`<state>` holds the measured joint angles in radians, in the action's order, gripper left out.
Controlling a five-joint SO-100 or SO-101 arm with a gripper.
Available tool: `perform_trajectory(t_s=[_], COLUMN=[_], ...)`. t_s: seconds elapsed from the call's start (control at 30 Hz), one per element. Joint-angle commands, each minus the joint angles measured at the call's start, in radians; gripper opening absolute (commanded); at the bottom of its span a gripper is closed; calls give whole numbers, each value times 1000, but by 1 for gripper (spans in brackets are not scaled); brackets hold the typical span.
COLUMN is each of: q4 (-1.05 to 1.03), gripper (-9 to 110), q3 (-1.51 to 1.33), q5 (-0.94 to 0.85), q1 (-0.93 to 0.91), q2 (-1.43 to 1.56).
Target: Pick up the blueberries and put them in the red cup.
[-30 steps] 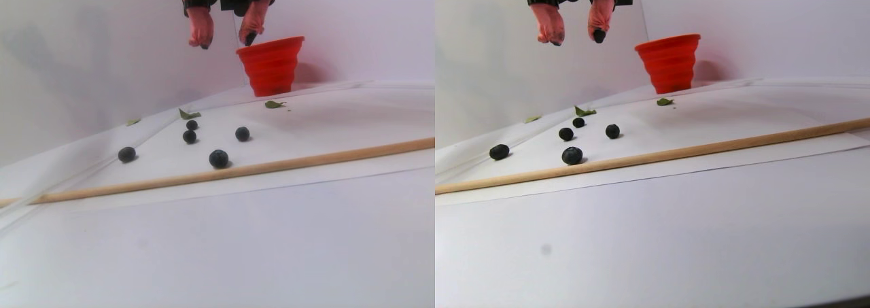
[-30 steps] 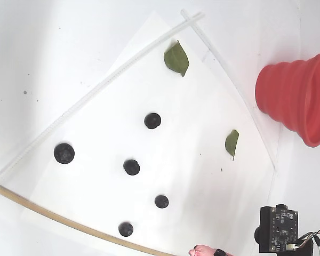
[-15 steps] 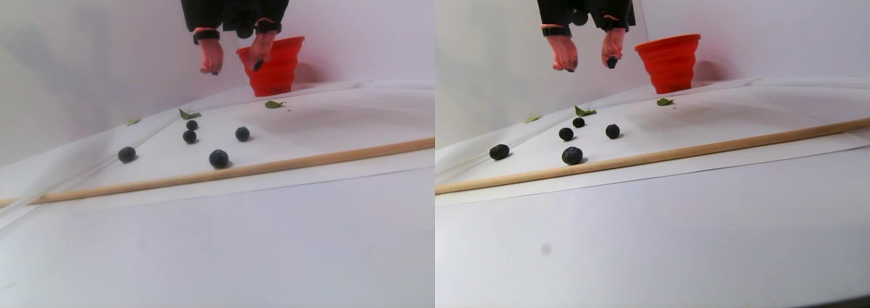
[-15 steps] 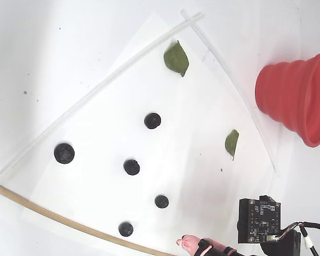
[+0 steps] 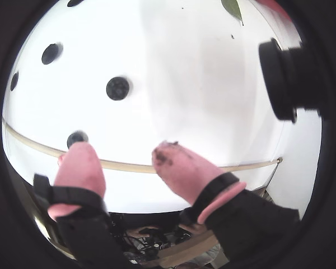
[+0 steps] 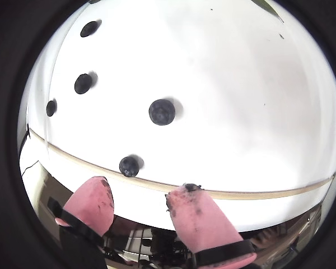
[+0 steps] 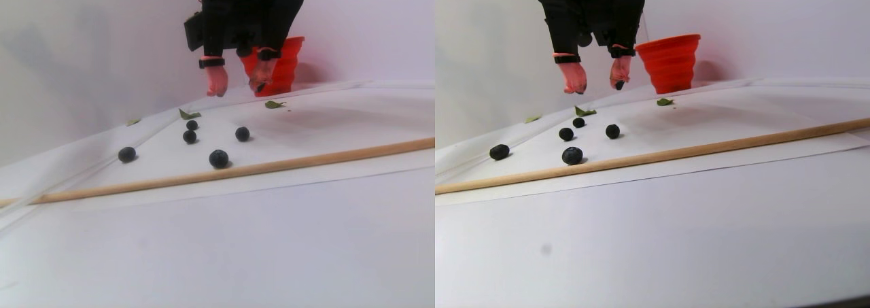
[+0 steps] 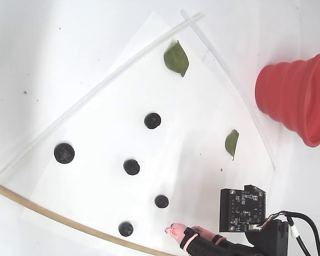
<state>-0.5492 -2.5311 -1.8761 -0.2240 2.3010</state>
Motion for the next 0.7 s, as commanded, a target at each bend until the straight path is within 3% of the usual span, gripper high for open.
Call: perform_trajectory(t_s=[0.0, 0.67], q4=[44, 202], gripper=[20, 20], q3=[3, 0], q5=[-14, -67], q1=[-3, 6], q2=[-5, -147])
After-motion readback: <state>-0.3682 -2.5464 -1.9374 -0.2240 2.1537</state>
